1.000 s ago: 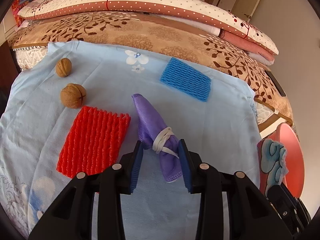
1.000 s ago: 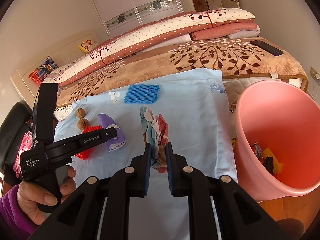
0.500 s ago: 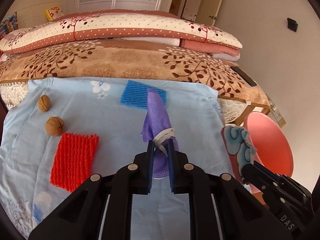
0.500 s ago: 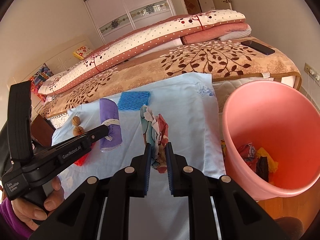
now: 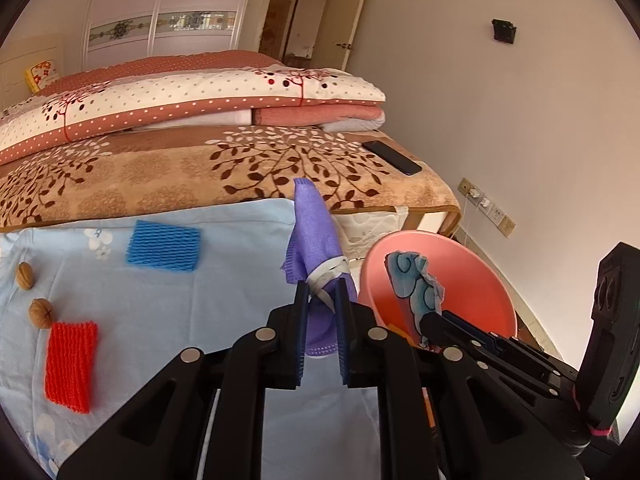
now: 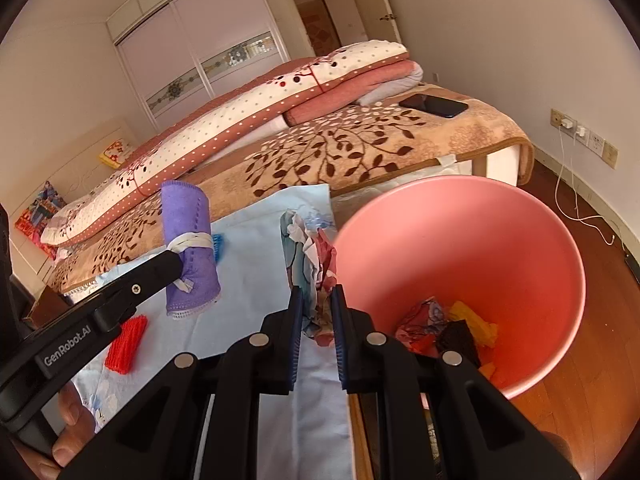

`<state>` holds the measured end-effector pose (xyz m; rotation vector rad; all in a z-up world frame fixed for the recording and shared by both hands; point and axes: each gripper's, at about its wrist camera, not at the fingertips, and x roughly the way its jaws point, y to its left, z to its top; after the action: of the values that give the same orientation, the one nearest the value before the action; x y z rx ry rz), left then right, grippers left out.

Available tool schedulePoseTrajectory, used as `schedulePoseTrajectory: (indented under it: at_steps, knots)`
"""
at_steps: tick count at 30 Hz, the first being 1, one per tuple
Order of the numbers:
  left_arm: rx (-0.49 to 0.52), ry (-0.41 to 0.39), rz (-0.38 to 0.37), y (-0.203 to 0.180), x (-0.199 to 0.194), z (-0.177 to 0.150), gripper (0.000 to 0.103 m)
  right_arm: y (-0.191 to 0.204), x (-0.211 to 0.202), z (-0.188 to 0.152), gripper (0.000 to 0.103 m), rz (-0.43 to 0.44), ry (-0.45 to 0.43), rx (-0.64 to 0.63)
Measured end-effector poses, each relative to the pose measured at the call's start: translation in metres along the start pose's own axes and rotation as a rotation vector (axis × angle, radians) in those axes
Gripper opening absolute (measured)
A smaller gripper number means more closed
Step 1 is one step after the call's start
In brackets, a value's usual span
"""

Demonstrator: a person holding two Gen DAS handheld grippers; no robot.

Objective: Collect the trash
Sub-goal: 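Carry the purple bundle and floral wrapper over the pink bucket, then open both tools to drop the bundle and wrapper into the bucket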

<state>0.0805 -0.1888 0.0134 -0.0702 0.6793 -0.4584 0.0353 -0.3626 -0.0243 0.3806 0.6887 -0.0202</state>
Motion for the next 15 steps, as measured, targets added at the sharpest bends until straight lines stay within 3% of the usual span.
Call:
schedulePoseTrajectory:
  at_steps: [7, 15]
  knots:
    - [0.076, 0.019, -0.056, -0.041, 0.019, -0.004, 0.013, -0.042, -0.005, 0.004, 0.014, -0.075, -0.009, 0.081]
    - [0.115, 0.055, -0.073, -0.062, 0.037, -0.01, 0.013, -0.062, 0.001, 0.002, 0.014, -0.114, 0.009, 0.113]
